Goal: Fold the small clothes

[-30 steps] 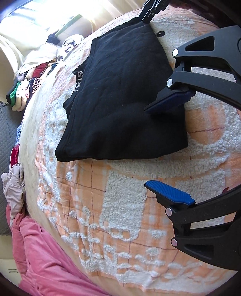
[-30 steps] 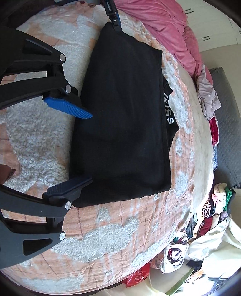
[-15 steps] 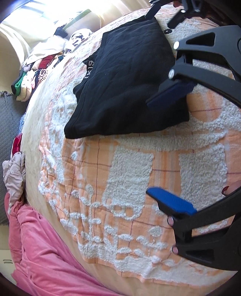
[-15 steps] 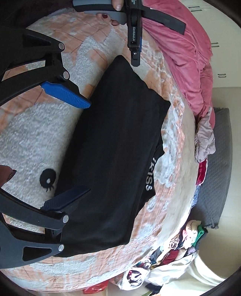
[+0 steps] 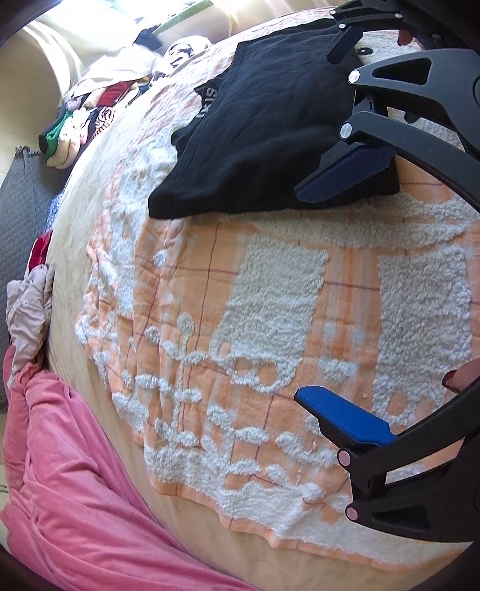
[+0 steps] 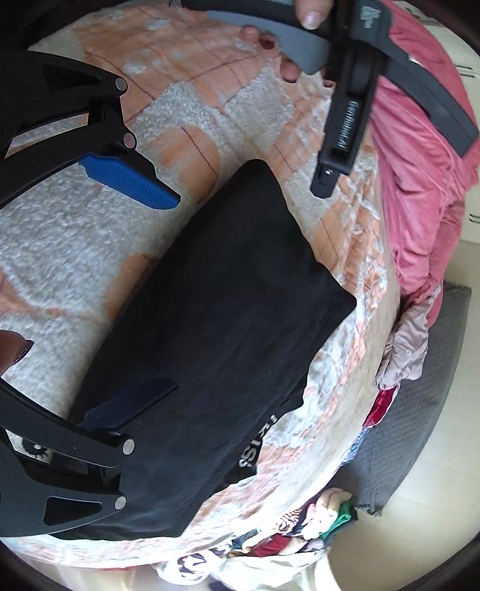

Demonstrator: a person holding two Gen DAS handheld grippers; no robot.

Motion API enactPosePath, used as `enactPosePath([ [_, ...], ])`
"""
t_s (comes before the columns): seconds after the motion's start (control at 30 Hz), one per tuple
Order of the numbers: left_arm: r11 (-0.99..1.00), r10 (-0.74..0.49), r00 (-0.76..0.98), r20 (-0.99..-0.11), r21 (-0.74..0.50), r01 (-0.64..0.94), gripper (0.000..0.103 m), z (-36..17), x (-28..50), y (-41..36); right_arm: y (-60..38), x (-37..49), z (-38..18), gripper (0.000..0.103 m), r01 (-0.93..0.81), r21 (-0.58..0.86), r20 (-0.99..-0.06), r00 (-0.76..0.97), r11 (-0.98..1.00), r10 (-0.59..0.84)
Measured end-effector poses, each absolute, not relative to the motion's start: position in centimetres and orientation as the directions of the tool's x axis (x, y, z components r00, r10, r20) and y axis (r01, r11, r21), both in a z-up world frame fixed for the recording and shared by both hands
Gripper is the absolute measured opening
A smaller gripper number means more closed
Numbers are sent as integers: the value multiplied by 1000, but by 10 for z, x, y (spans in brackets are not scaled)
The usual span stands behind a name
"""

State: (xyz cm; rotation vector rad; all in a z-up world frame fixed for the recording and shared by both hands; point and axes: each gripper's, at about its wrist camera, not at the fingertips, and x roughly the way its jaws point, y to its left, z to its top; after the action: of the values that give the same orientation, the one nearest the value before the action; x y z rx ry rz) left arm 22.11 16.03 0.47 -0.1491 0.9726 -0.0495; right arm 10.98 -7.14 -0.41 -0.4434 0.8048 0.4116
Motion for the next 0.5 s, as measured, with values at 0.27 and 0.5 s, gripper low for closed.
enactPosePath([
  [0.27, 988, -96, 547, -831, -147, -51, 93, -3, 228, 164, -40, 133, -24, 94, -474, -354, -722, 686, 807, 86],
  [0.5, 979, -135, 536, -834, -195, -58, 93, -7, 239, 162, -42, 149, -25, 92, -426, -390, -678, 732, 817, 58],
])
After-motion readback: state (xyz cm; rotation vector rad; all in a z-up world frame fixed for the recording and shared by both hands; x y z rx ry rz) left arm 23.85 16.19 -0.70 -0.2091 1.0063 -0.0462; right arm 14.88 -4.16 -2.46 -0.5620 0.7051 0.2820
